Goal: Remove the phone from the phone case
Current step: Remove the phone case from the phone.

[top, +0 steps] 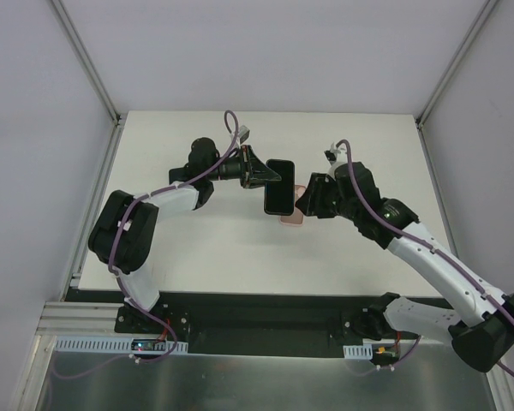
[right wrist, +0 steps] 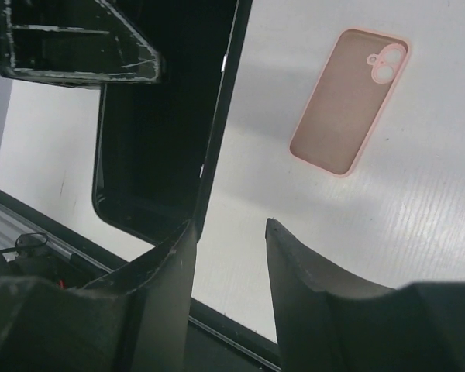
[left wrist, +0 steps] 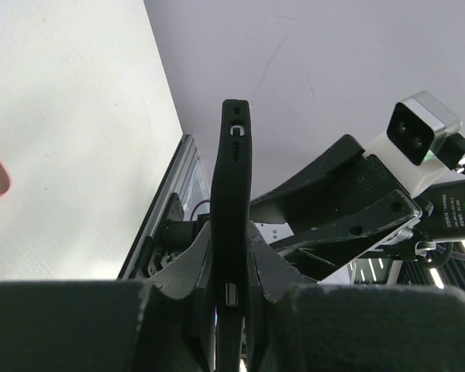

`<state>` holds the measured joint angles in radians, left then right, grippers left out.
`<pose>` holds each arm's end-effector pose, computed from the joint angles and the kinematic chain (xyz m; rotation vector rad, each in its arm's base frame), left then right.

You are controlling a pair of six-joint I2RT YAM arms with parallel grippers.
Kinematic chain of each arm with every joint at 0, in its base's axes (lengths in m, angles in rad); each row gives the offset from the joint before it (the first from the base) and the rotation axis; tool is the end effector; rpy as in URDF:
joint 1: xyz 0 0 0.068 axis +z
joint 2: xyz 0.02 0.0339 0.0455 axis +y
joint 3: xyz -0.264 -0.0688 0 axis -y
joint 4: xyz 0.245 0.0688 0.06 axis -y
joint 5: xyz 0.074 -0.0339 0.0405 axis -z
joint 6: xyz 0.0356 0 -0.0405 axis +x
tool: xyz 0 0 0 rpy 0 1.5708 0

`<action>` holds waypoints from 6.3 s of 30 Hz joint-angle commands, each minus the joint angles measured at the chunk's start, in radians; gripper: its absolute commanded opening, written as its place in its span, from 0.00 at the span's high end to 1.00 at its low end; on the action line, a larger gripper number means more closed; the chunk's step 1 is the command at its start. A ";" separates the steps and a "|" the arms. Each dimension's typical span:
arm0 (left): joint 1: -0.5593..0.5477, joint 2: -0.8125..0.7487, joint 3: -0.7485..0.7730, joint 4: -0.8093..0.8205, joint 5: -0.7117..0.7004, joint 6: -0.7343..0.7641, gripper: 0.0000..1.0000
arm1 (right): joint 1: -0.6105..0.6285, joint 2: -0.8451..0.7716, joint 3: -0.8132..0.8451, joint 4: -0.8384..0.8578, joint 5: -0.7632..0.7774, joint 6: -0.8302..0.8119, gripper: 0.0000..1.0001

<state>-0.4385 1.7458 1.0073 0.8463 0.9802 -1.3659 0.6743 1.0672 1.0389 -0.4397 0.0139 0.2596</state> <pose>0.3322 -0.1885 0.2630 0.1420 1.9533 -2.0285 0.1854 0.1476 0.3483 -0.4209 2.0440 0.5648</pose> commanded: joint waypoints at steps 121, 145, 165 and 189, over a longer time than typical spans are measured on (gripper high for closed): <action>0.027 -0.135 0.004 0.416 -0.031 -0.312 1.00 | 0.042 0.293 -0.184 0.050 0.115 0.135 0.99; 0.029 -0.149 -0.013 0.247 -0.028 -0.163 1.00 | -0.065 -0.049 -0.280 0.275 -0.216 0.155 0.32; 0.029 -0.108 0.004 0.315 -0.057 -0.239 1.00 | -0.096 -0.021 -0.364 0.812 -0.493 0.369 0.28; 0.043 -0.138 -0.052 0.234 -0.075 -0.136 1.00 | -0.048 0.051 -0.298 0.854 -0.422 0.460 0.99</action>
<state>-0.3973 1.6508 0.9588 1.0397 0.9123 -1.4841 0.6235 1.1286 0.7246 0.3614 -0.4507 0.7605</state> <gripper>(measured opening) 0.141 0.117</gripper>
